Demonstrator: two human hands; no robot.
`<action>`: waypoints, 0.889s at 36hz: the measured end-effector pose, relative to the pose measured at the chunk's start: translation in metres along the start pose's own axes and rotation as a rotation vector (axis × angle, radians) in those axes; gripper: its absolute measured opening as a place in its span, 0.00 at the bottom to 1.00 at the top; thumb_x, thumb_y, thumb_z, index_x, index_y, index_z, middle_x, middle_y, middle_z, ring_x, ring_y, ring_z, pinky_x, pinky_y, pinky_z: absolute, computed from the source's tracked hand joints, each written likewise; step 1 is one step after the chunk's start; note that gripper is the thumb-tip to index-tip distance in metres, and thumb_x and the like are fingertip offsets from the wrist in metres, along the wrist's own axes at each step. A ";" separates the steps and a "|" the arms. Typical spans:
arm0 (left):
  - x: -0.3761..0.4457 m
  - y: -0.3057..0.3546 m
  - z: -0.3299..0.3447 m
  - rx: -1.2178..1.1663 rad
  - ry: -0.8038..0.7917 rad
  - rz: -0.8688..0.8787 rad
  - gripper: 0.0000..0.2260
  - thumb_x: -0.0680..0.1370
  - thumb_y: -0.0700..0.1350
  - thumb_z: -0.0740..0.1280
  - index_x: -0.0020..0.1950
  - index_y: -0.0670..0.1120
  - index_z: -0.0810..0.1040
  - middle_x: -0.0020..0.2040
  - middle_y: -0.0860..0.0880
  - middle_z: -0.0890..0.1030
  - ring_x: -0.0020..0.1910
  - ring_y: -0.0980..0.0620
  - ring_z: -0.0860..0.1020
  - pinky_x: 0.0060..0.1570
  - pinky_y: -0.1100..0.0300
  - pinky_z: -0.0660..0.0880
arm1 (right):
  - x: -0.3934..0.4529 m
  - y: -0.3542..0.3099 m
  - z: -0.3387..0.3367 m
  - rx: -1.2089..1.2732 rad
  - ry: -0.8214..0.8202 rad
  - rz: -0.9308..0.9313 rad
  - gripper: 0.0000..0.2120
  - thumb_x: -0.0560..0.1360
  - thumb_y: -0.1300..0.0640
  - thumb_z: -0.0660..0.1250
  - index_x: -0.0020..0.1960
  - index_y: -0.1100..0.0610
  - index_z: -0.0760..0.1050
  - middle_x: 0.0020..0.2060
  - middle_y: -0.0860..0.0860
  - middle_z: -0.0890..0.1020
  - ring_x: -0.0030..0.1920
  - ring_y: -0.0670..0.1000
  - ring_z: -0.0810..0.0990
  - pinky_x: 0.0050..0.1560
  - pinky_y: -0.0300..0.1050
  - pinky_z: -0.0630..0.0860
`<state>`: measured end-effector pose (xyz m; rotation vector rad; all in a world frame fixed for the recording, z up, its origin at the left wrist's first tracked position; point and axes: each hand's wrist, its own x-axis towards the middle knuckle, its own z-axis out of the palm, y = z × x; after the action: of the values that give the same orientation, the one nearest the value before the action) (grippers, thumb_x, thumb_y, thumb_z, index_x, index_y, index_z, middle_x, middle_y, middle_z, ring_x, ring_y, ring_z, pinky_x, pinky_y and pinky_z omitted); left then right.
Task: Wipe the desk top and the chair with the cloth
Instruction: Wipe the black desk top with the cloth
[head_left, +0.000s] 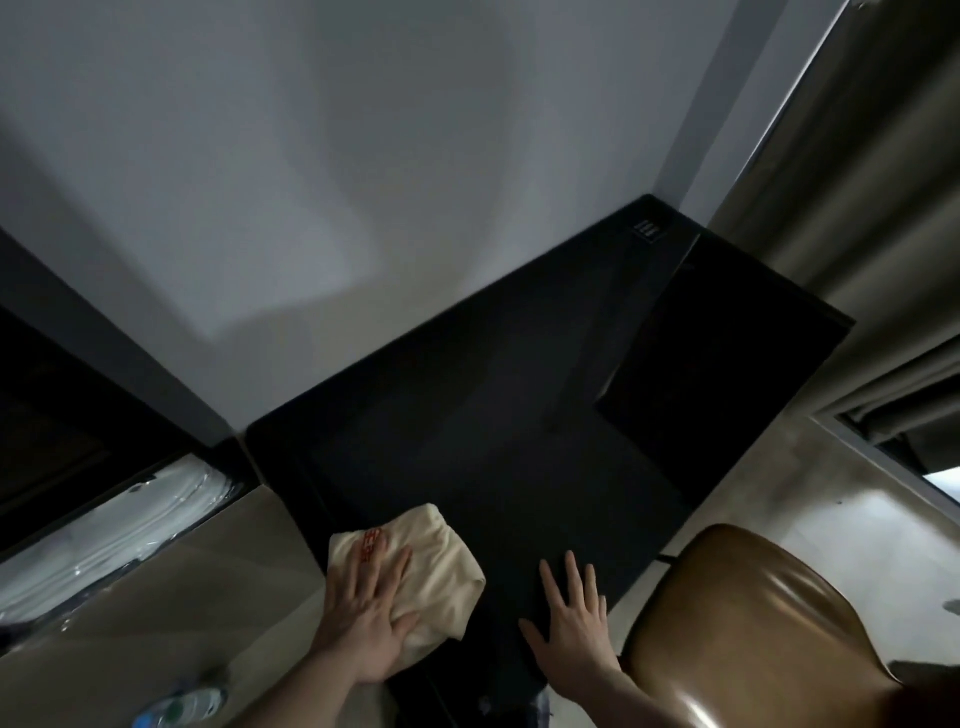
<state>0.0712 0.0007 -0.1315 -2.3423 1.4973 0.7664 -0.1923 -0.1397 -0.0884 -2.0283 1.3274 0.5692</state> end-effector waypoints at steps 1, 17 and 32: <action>0.000 -0.002 -0.006 0.003 -0.016 0.017 0.37 0.75 0.70 0.53 0.80 0.52 0.64 0.82 0.40 0.57 0.77 0.38 0.59 0.71 0.43 0.50 | 0.000 0.000 0.003 0.005 0.016 0.003 0.40 0.82 0.37 0.56 0.83 0.48 0.37 0.81 0.53 0.32 0.80 0.62 0.31 0.80 0.62 0.42; 0.033 0.025 -0.057 -0.049 -0.194 0.050 0.40 0.56 0.76 0.19 0.60 0.59 0.09 0.63 0.47 0.09 0.62 0.40 0.11 0.74 0.31 0.34 | -0.009 0.007 0.021 0.044 0.145 0.070 0.40 0.82 0.35 0.55 0.81 0.41 0.33 0.79 0.49 0.29 0.75 0.55 0.25 0.80 0.57 0.38; 0.054 0.099 -0.135 -0.213 -0.174 0.359 0.32 0.81 0.61 0.52 0.83 0.51 0.50 0.83 0.48 0.48 0.82 0.46 0.44 0.79 0.51 0.44 | -0.028 -0.006 -0.010 0.140 0.336 0.141 0.38 0.82 0.39 0.58 0.83 0.43 0.39 0.82 0.50 0.36 0.81 0.59 0.34 0.81 0.56 0.43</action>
<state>0.0401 -0.1481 -0.0432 -2.0990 1.8600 1.2389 -0.1973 -0.1271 -0.0615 -1.9838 1.6671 0.1917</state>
